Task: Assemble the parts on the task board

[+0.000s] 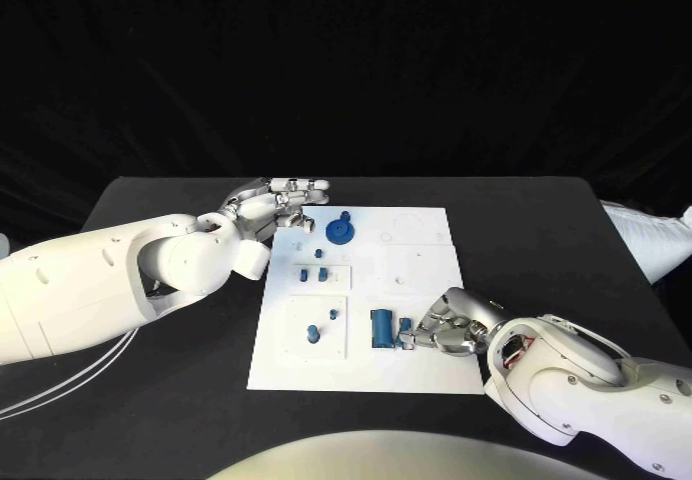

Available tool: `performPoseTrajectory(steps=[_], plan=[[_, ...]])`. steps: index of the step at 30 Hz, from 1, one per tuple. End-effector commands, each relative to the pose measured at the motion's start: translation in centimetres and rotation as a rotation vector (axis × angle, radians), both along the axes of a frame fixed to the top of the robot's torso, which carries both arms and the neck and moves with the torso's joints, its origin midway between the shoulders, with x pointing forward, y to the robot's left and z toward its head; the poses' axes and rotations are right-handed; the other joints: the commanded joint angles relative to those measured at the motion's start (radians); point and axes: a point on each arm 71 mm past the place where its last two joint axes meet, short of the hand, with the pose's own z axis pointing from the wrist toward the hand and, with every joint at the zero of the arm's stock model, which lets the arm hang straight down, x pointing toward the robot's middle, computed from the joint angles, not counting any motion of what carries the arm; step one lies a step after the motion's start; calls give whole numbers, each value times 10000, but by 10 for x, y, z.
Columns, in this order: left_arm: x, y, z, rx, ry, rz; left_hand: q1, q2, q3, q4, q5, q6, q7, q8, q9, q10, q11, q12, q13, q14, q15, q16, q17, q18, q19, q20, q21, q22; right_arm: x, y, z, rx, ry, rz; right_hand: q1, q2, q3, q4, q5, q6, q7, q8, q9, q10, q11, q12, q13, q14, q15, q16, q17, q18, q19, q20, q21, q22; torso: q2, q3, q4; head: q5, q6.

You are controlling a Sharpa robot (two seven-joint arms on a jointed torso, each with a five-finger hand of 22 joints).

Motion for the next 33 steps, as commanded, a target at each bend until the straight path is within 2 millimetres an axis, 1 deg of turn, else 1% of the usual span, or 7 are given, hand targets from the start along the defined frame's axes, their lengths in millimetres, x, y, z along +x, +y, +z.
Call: performPoseTrajectory(steps=[1,5,9,11,16,24,33], plan=[[0,-1,1,-86,-68,-147,-74,47,-59,-21,18,-57,-37,63,5,-52,8,67,15,-64,-7,-8,-10,190,-72,-11,-46,-15,0,1,0,-114,-72,155,-168,38,-166,122,75,-62,-36,58,17,193,-71,-45,955,817,-48,21,1354,-148,328,-24,15,1042,-5,-6,-8,27,-12],[0,-1,1,-82,-67,-141,-74,47,-59,-21,18,-57,-37,63,5,-52,8,67,15,-64,-7,-8,-10,190,-72,-11,-46,-15,0,1,0,-85,-118,134,-342,98,-329,186,80,-69,-39,73,29,194,-74,-52,953,818,-49,21,1356,-148,329,-26,15,1045,-5,-8,-20,33,-7],[0,-1,1,-85,-66,-149,-74,47,-59,-21,18,-57,-37,63,5,-52,8,67,15,-64,-7,-8,-10,190,-72,-11,-46,-15,1,1,0,-138,-172,139,-553,197,-491,201,101,-81,-41,88,43,195,-74,-57,952,818,-50,21,1358,-148,330,-26,15,1048,-6,-6,-17,15,2],[0,-1,1,-85,-66,-148,-74,47,-59,-21,18,-57,-37,63,5,-52,8,67,15,-64,-7,-8,-10,190,-72,-11,-46,-15,1,1,-1,-257,-139,170,-718,264,-613,208,109,-92,-40,98,53,190,-76,-73,944,818,-48,20,1356,-148,331,-26,15,1051,-7,-5,-10,12,10],[0,-1,1,-88,-65,-157,-74,47,-59,-21,18,-57,-37,63,5,-52,8,67,15,-64,-7,-8,-10,190,-72,-11,-46,-15,3,3,-3,-634,-118,288,-1025,338,-836,210,82,-110,-40,116,71,183,-70,-93,935,816,-48,13,1347,-147,328,-24,10,1048,-3,-3,17,-4,25],[0,-1,1,-84,-61,-155,-74,47,-59,-21,18,-57,-37,63,5,-52,8,67,15,-64,-7,-8,-10,190,-72,-11,-46,-15,5,5,-4,-813,-207,296,-1127,405,-908,207,101,-87,-50,144,89,188,-75,-74,948,815,-49,10,1345,-148,329,-23,10,1051,1,-4,-6,48,25],[0,-2,1,-83,-58,-159,-71,58,-58,-27,18,-58,-35,70,6,-64,9,90,16,-70,-9,-5,-22,192,-73,-11,-50,-17,7,8,-4,-910,-271,338,-1131,411,-914,205,107,-79,-51,149,92,189,-77,-68,951,814,-50,7,1340,-146,326,-23,6,1044,0,-2,-11,54,12]])
